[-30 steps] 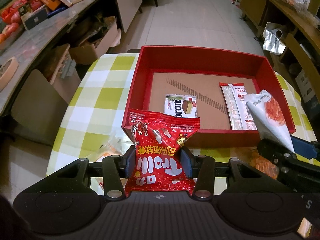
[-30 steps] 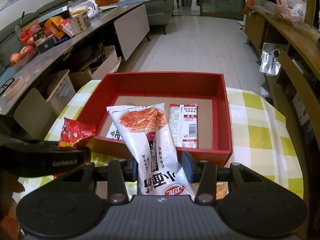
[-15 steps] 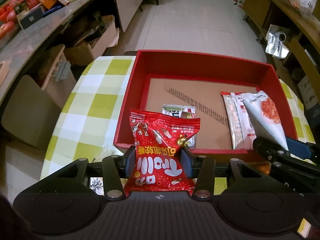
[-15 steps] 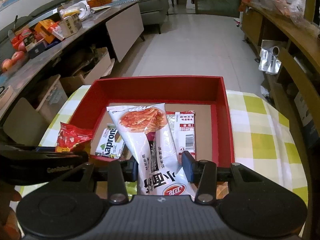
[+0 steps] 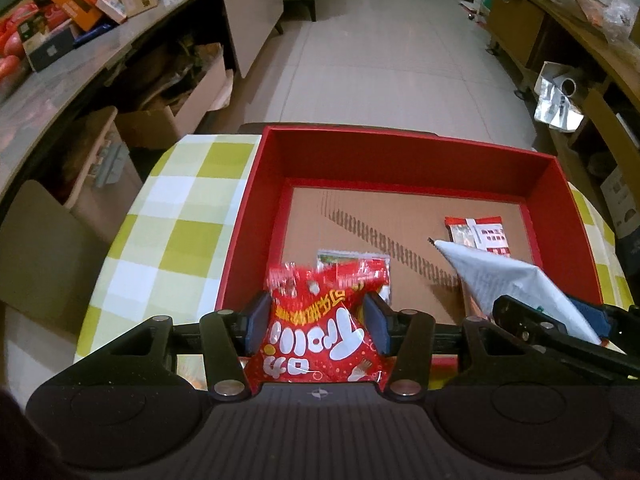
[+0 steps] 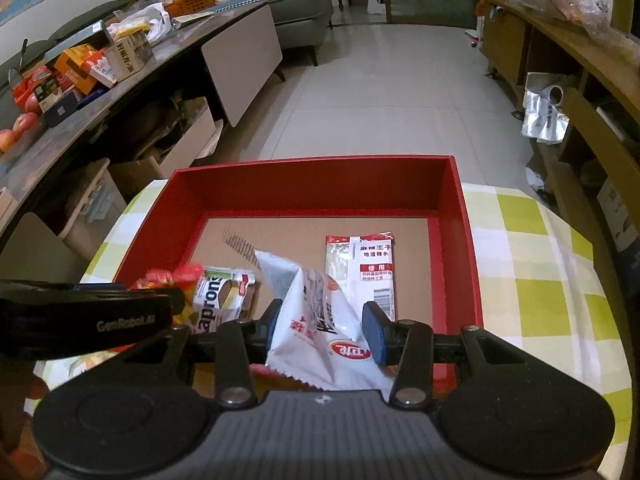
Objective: Organize snacks
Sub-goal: 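Lower both bags into the red box and open both tools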
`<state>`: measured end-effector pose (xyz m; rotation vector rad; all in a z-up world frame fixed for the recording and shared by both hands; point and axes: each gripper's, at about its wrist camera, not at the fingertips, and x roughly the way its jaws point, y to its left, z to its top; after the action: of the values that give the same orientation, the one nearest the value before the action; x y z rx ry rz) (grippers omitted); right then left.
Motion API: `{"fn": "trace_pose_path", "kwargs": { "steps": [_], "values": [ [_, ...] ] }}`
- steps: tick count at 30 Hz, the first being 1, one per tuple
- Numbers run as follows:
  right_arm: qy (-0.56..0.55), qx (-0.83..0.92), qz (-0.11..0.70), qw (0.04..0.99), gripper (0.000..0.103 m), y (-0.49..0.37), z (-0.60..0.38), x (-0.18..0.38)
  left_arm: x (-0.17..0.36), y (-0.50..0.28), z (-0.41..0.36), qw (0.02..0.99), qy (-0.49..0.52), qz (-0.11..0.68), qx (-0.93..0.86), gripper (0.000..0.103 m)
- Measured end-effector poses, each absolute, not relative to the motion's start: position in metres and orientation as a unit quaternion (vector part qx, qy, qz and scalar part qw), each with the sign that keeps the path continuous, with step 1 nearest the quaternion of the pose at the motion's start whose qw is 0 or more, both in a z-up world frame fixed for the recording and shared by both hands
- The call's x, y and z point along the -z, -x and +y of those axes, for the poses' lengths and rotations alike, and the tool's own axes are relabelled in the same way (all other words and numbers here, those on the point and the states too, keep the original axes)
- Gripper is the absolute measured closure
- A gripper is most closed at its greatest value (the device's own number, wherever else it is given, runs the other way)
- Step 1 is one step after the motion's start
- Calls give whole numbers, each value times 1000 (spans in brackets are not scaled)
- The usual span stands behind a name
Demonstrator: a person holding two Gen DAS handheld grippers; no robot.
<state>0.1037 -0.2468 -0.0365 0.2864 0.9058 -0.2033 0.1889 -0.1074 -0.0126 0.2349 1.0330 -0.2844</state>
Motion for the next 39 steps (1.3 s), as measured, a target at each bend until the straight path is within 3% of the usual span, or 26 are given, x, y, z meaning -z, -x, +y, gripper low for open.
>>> {"fn": "trace_pose_path", "kwargs": {
  "steps": [6,14,22,39],
  "values": [
    [-138,93,443,881,54,-116,-249,50,27,-201,-114,844,-113,508,131,51],
    [-146,89,451,876,55,-125,-251,62,45,-200,-118,832,-135,523,124,51],
    [-139,99,462,871,54,-128,-250,62,44,-198,-120,831,-145,523,125,42],
    [-110,108,474,867,54,-111,-239,32,21,-182,-115,831,-143,519,138,37]
  ]
}}
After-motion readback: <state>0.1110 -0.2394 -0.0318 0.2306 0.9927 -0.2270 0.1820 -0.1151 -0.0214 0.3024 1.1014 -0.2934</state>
